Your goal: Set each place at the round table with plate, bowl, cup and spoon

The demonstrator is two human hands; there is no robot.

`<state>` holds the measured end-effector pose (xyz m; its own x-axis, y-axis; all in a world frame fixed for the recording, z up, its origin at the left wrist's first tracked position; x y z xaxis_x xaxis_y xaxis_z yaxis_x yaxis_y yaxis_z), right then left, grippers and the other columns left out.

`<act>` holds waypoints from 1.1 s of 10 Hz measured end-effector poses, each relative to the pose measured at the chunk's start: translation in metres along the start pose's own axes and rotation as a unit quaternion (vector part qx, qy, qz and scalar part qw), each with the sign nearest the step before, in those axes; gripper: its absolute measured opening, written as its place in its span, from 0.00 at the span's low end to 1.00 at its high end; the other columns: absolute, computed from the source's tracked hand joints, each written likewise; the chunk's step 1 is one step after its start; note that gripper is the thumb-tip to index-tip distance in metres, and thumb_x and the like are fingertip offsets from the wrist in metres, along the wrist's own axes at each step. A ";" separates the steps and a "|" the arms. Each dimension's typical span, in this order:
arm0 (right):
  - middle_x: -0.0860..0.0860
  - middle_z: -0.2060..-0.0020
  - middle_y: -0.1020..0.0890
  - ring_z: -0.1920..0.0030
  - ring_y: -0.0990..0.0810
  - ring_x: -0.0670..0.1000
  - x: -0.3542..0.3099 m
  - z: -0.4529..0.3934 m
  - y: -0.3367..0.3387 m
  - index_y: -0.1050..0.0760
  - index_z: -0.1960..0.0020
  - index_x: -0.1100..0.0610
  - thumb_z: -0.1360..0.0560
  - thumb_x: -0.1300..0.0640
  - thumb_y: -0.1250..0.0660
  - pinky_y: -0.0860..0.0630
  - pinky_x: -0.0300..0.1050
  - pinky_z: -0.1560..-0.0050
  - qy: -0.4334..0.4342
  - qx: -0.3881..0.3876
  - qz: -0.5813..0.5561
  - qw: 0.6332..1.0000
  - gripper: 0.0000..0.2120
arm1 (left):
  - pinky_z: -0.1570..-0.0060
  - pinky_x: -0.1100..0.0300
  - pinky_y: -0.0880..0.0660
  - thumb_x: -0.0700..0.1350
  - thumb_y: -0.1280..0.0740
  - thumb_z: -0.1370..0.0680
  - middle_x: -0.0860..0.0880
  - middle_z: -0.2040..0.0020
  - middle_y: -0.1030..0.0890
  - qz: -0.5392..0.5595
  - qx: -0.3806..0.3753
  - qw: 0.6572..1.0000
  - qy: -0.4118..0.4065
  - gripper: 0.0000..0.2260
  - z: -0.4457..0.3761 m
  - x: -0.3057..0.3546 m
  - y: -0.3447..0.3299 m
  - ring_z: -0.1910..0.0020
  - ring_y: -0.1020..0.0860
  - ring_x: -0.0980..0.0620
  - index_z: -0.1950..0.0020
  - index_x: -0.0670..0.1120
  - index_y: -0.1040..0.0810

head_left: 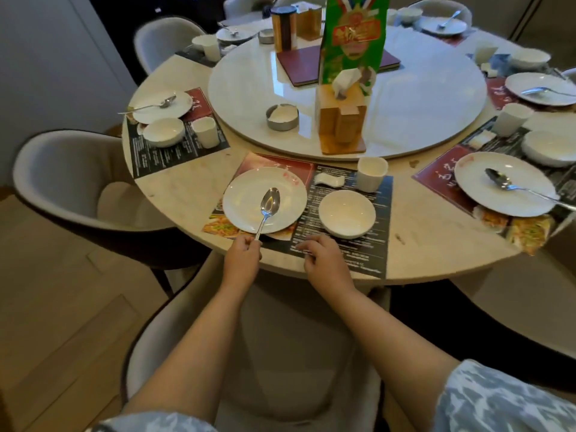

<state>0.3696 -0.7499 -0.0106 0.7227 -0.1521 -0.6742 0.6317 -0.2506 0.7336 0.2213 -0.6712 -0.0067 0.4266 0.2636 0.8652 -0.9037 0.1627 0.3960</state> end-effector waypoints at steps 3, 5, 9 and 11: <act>0.51 0.36 0.26 0.32 0.32 0.49 -0.016 -0.019 -0.028 0.21 0.40 0.57 0.23 0.64 0.39 0.40 0.35 0.34 -0.096 0.023 0.014 0.995 0.14 | 0.61 0.53 0.31 0.47 0.40 0.21 0.46 0.61 0.24 -0.010 -0.052 0.998 0.018 0.06 -0.042 -0.018 0.026 0.63 0.28 0.48 0.55 0.49 0.27; 0.50 0.38 0.25 0.34 0.31 0.48 -0.017 -0.022 -0.033 0.21 0.40 0.56 0.23 0.64 0.38 0.37 0.39 0.33 -0.114 0.025 0.024 0.993 0.14 | 0.61 0.55 0.29 0.47 0.41 0.20 0.46 0.58 0.23 -0.039 -0.072 0.997 0.009 0.06 -0.052 -0.021 0.029 0.60 0.26 0.49 0.50 0.47 0.26; 0.51 0.37 0.25 0.33 0.30 0.49 -0.017 -0.006 -0.022 0.21 0.41 0.57 0.23 0.65 0.40 0.40 0.34 0.37 -0.134 0.022 -0.016 0.991 0.14 | 0.69 0.61 0.28 0.49 0.41 0.19 0.50 0.54 0.20 -0.177 -0.007 0.977 -0.122 0.11 -0.032 -0.027 0.050 0.61 0.22 0.53 0.40 0.48 0.24; 0.50 0.44 0.23 0.39 0.27 0.49 -0.009 0.035 -0.002 0.19 0.45 0.53 0.24 0.65 0.39 0.32 0.40 0.37 -0.164 0.096 -0.050 0.981 0.14 | 0.48 0.51 0.29 0.47 0.36 0.22 0.44 0.41 0.25 -0.277 0.088 0.936 -0.200 0.13 0.002 -0.018 0.052 0.42 0.28 0.46 0.38 0.45 0.24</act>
Point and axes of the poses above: each hand's wrist, its own z-axis away from the middle knuckle, its own y-axis out of the back of the hand, x = y × z, the point moved 1 cm from there along -z, towards the middle knuckle
